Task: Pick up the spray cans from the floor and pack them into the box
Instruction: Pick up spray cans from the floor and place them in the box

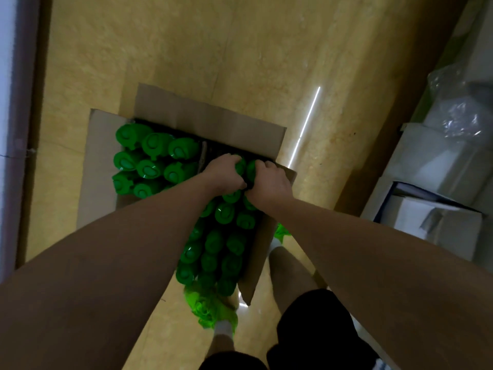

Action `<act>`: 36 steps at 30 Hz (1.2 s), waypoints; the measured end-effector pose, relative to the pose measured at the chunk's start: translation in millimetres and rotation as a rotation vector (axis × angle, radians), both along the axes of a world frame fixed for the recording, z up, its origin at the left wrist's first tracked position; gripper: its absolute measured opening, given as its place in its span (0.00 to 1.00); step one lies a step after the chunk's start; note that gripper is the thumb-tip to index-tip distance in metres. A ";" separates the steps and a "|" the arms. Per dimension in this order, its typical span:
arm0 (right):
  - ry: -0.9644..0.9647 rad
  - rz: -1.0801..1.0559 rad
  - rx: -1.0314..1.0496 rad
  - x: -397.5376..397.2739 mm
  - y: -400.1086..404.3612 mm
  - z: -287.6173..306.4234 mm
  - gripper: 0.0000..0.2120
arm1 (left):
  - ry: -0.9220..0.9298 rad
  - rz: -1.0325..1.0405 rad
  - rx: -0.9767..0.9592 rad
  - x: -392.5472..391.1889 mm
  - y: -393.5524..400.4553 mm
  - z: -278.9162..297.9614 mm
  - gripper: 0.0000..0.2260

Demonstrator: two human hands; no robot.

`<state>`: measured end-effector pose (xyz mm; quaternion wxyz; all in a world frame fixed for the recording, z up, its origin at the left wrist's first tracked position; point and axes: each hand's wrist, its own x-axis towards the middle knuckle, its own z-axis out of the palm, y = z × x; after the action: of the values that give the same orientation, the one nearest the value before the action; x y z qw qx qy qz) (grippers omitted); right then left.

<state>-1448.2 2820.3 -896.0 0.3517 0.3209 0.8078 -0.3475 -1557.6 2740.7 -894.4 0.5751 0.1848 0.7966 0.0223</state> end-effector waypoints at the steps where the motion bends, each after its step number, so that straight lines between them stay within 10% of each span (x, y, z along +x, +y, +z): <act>1: 0.001 0.017 0.018 -1.6 -0.4 9.1 0.25 | 0.007 0.008 0.012 1.8 -4.6 8.2 0.34; 5: 0.006 0.091 0.084 -10.2 -5.0 52.8 0.26 | 0.062 0.031 0.086 2.2 -25.5 47.5 0.24; 17: 0.181 0.335 0.240 -43.5 -121.7 211.6 0.36 | 0.457 0.116 0.186 -16.7 -172.3 206.9 0.38; 36: 0.470 0.907 0.233 -0.7 -555.0 353.9 0.39 | 0.722 0.631 -0.073 115.0 -616.6 353.2 0.39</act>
<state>-1448.9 2265.3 -542.1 0.2378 -0.1110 0.9561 -0.1306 -1442.7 2124.1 -541.2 0.2329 -0.0906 0.9629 0.1022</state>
